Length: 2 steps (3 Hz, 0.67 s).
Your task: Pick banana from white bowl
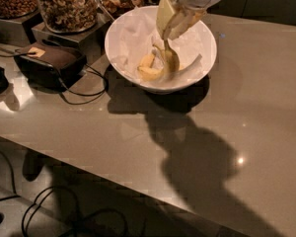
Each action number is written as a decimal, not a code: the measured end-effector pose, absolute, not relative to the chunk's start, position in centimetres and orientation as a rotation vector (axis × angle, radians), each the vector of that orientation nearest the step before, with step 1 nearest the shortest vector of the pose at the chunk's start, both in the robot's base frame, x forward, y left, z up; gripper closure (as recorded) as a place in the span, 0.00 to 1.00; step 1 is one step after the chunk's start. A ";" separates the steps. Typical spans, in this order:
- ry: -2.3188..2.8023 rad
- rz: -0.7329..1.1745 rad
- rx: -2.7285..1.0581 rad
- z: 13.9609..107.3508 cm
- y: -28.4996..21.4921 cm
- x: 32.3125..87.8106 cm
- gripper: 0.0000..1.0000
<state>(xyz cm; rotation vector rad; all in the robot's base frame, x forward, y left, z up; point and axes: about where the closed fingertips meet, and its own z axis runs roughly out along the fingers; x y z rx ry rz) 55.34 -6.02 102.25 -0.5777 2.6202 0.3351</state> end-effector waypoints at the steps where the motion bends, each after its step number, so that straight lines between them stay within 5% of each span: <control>1: 2.594 0.346 -0.542 104.7 -6.2 54.5 1.00; 2: 2.621 0.384 -0.478 107.4 -6.9 52.4 1.00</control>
Offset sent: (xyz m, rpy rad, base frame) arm -0.0240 0.0005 0.0743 0.0505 -0.0239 -0.0496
